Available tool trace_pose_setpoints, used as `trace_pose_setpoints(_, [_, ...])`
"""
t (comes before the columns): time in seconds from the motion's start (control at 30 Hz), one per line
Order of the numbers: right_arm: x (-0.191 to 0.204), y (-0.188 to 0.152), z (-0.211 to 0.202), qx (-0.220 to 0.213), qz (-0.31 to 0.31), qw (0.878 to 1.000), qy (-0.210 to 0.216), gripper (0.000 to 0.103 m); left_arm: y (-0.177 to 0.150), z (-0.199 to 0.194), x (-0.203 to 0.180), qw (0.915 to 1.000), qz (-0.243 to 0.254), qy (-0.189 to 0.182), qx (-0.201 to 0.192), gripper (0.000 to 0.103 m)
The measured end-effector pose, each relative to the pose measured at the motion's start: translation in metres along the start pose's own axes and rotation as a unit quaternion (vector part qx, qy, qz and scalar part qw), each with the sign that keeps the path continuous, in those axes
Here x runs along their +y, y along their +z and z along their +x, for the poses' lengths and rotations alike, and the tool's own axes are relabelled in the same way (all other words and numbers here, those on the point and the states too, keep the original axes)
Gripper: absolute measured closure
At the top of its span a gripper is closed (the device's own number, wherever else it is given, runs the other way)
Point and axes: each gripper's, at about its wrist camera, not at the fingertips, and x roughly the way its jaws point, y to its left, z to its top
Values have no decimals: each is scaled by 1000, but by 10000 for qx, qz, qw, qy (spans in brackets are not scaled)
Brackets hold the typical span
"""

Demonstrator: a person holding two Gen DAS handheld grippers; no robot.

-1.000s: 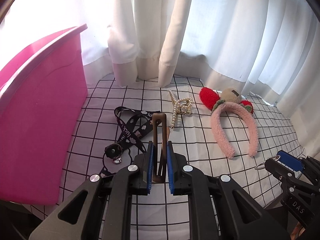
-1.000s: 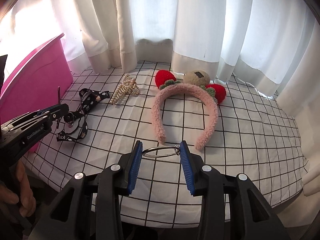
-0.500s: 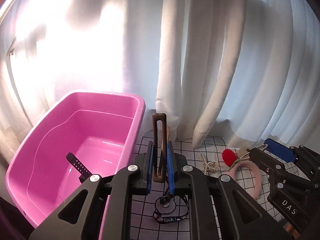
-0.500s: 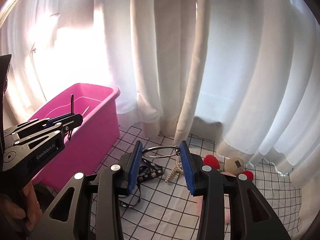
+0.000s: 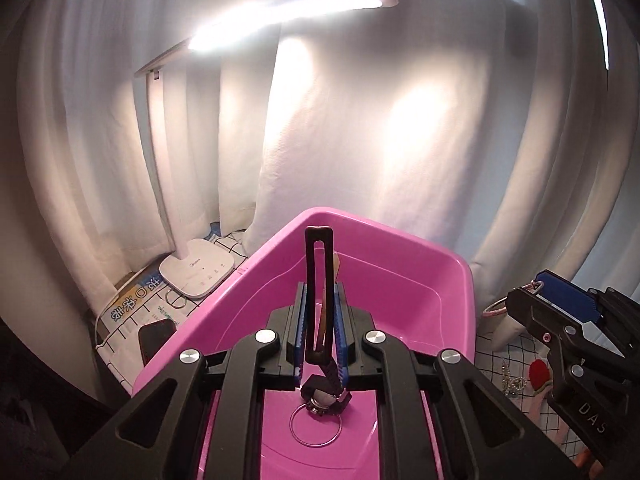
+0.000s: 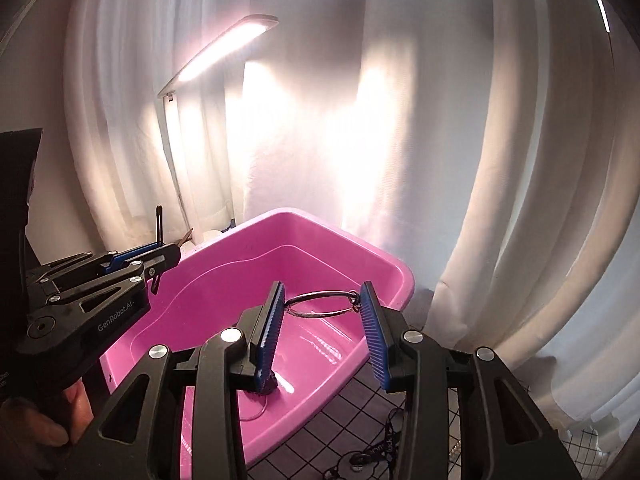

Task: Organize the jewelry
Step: 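Lift and carry the clip and bangle with both tools into the pink tub, then open the left tool to drop the clip while the right tool drops the bangle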

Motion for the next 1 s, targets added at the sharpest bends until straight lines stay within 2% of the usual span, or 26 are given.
trace_pose_setpoints(0.13, [21, 3, 35, 287, -126, 9993, 205, 65, -12, 19, 27, 9992, -202, 182, 293, 90])
trace_pose_setpoints(0.3, [29, -5, 75, 808, -54, 9958, 420, 65, -33, 48, 51, 9943, -466, 288, 918, 91])
trace_pose_setpoints(0.47, [34, -10, 97, 1130, -90, 9929, 364, 65, -43, 64, 57, 9899, -479, 327, 1292, 90])
trace_pose_setpoints(0.7, [35, -14, 113, 1357, -125, 9904, 211, 65, -50, 77, 60, 9852, -591, 248, 1592, 89])
trace_pose_setpoints(0.73, [34, -15, 113, 1369, -101, 9904, 190, 64, -50, 77, 60, 9848, -601, 248, 1608, 86])
trace_pose_setpoints(0.77, [34, -15, 113, 1371, -87, 9904, 180, 58, -50, 77, 60, 9849, -602, 245, 1607, 81])
trace_pose_setpoints(0.8, [33, -14, 112, 1359, -76, 9905, 175, 45, -50, 76, 60, 9850, -599, 264, 1595, 70])
trace_pose_setpoints(0.83, [33, -14, 112, 1345, -66, 9908, 151, 40, -50, 75, 60, 9853, -603, 287, 1575, 56])
trace_pose_setpoints(0.87, [32, -14, 111, 1323, -60, 9911, 153, 38, -49, 74, 60, 9856, -608, 303, 1546, 45])
trace_pose_setpoints(0.93, [31, -13, 110, 1296, -46, 9915, 100, 38, -48, 71, 60, 9868, -609, 317, 1468, 35])
trace_pose_setpoints(1.0, [29, -12, 109, 1280, 3, 9917, 117, 38, -47, 69, 60, 9870, -593, 359, 1447, 30])
